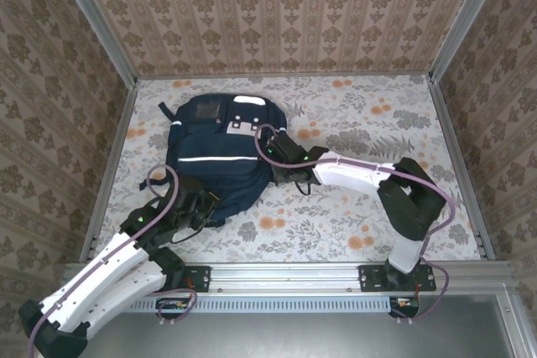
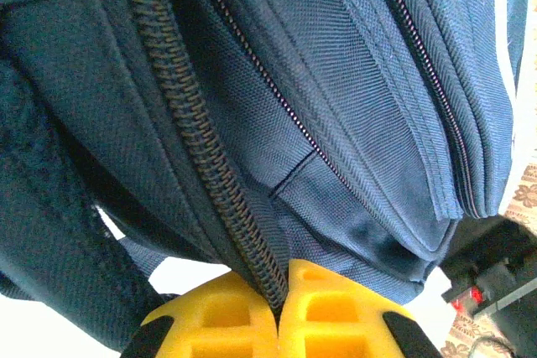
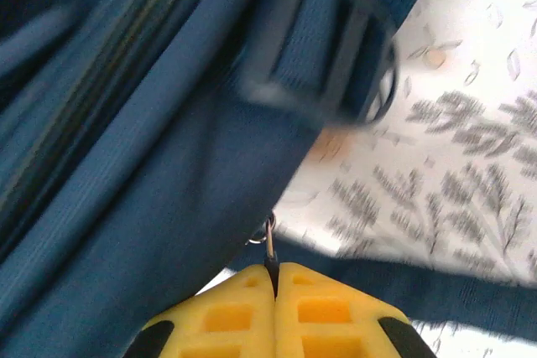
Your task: Pack the student bag
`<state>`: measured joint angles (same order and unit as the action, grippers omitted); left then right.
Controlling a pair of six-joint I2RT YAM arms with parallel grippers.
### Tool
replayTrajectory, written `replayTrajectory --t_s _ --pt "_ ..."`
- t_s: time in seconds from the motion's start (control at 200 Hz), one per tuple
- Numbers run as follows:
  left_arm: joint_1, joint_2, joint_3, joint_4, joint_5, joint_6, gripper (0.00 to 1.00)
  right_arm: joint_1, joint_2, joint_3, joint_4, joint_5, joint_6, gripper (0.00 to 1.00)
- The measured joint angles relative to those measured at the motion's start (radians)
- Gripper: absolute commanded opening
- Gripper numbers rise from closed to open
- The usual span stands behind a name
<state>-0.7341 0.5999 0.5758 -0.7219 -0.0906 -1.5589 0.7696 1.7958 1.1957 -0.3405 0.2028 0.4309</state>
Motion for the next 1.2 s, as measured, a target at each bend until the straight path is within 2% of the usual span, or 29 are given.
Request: replayTrajectory --t_s 0.145,0.275,0.525,0.56,0.59,0.62,0.665,0.69,0.78,0.915,0.985,1.075,1.2 --pt "0.015 -0.066 0.000 -0.047 0.004 0.026 0.00 -0.055 0.126 0.121 -0.009 0.006 -0.030 0.00" --pt "0.033 -0.089 0.000 -0.041 0.024 0.055 0.00 -0.084 0.211 0.229 -0.057 -0.041 -0.040 0.00" --pt "0.062 -0.091 0.000 -0.026 0.062 0.107 0.00 -0.131 0.242 0.293 -0.075 -0.126 -0.039 0.00" --pt "0.067 -0.089 0.000 -0.022 0.070 0.116 0.00 -0.139 0.242 0.293 -0.074 -0.095 -0.039 0.00" --pt "0.070 -0.084 -0.001 -0.025 0.076 0.122 0.00 -0.157 0.243 0.292 -0.070 -0.069 -0.039 0.08" --pt "0.076 -0.076 -0.002 -0.027 0.083 0.129 0.07 -0.180 0.243 0.292 -0.066 -0.044 -0.035 0.21" --pt "0.082 -0.051 -0.003 -0.023 0.099 0.143 0.26 -0.220 0.242 0.290 -0.059 -0.009 -0.036 0.41" --pt "0.083 -0.026 -0.003 -0.016 0.107 0.159 0.39 -0.238 0.241 0.288 -0.055 0.009 -0.034 0.47" --pt "0.083 0.072 0.008 0.012 0.136 0.199 0.66 -0.296 0.229 0.269 -0.053 0.059 -0.035 0.50" --pt "0.084 0.214 0.114 0.003 0.147 0.303 0.91 -0.290 0.138 0.200 -0.057 0.082 -0.035 0.54" --pt "0.090 0.260 0.194 -0.026 0.138 0.370 1.00 -0.278 0.059 0.160 -0.058 0.085 -0.034 0.60" --pt "0.122 0.310 0.299 -0.079 0.123 0.463 1.00 -0.269 -0.063 0.111 -0.058 0.093 -0.039 0.70" --pt "0.241 0.399 0.480 -0.126 0.092 0.649 1.00 -0.274 -0.238 0.035 -0.050 0.127 -0.038 0.93"
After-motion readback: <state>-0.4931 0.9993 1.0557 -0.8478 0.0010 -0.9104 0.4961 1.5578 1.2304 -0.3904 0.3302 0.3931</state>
